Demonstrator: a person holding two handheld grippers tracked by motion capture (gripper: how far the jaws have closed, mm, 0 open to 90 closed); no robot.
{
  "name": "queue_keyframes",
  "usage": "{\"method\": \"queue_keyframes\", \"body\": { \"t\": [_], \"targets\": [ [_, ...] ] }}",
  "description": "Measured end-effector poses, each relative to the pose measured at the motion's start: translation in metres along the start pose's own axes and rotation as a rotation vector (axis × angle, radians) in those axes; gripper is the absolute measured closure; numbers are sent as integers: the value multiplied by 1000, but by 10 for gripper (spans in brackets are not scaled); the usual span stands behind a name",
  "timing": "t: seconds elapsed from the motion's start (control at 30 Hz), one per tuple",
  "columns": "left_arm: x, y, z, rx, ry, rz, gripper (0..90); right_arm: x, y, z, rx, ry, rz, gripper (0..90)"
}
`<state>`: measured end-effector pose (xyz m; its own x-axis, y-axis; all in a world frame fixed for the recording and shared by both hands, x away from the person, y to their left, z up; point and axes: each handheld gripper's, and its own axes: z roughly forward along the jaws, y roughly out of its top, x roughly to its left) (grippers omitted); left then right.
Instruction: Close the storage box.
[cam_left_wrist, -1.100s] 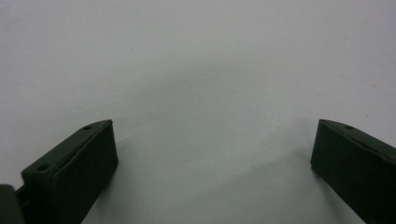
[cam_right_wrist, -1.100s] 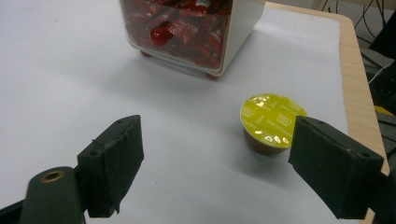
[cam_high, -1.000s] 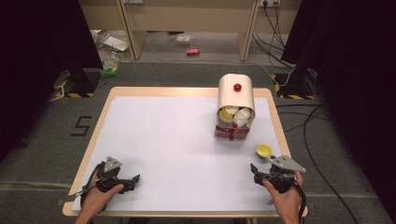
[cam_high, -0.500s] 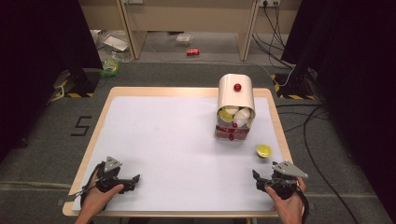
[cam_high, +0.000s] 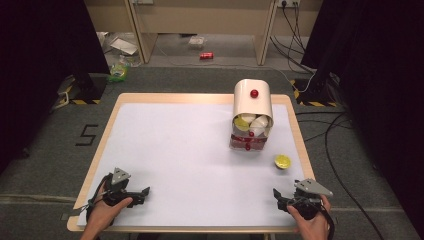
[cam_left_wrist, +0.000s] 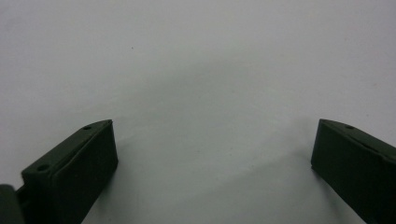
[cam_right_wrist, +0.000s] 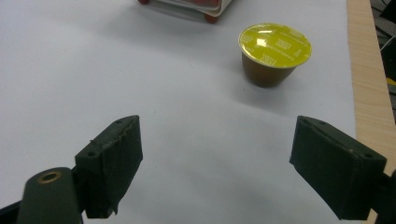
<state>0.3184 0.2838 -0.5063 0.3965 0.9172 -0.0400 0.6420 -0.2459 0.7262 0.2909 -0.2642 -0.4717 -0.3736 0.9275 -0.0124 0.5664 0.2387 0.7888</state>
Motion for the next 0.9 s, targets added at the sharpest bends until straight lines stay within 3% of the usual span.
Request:
{"method": "queue_keyframes", "body": {
  "t": [0.9],
  "targets": [
    [0, 0, 0, 0, 0, 0, 0, 0, -18, -11, 37, 12, -5, 161]
  ]
}}
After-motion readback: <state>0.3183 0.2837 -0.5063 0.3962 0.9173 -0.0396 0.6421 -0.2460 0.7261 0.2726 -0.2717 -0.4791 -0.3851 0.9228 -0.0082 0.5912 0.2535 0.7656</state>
